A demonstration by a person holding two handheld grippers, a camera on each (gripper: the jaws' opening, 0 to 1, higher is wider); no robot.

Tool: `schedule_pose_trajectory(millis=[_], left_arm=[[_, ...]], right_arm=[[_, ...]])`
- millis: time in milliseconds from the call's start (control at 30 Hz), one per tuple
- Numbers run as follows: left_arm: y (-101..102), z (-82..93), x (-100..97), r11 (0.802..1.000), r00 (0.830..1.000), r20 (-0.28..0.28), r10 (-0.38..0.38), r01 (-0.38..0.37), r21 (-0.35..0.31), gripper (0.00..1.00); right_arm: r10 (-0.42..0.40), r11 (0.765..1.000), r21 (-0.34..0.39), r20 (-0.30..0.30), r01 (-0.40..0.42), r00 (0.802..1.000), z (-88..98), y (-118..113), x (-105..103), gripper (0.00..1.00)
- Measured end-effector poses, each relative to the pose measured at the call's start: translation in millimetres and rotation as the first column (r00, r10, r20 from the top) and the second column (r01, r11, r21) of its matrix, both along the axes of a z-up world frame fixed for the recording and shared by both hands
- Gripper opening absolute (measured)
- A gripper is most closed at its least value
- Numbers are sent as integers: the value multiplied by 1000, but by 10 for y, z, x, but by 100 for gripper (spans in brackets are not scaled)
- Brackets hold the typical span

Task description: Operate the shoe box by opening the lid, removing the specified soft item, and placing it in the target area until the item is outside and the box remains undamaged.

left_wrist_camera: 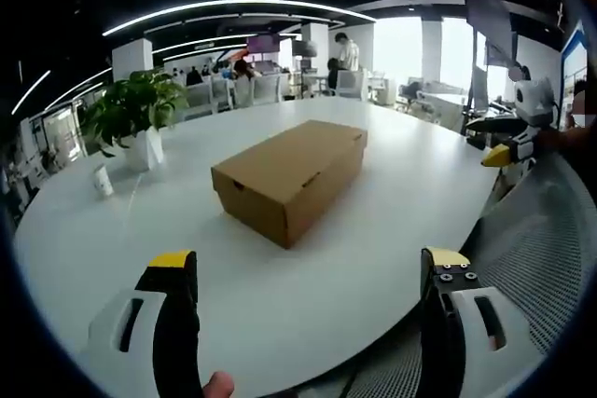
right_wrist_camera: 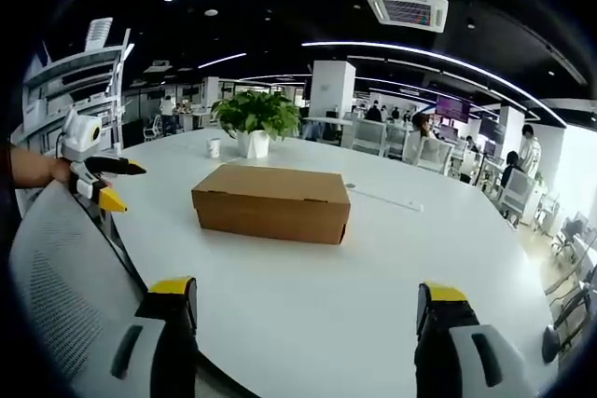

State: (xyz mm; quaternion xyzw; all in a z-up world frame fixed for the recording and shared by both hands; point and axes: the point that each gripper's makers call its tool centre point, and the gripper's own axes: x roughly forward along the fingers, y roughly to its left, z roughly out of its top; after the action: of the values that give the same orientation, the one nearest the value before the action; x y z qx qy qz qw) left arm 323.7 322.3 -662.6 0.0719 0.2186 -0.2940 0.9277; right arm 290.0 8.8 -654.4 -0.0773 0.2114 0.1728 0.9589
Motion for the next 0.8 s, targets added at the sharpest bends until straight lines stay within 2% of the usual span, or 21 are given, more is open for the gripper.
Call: schedule_pose_trajectory(millis=[800], left_arm=[[-13,-3,-6,1000,1000,-1,-6,6,4,99]], right_arm=[[-2,1000,8,1,1,1000,3,0,-3,98]])
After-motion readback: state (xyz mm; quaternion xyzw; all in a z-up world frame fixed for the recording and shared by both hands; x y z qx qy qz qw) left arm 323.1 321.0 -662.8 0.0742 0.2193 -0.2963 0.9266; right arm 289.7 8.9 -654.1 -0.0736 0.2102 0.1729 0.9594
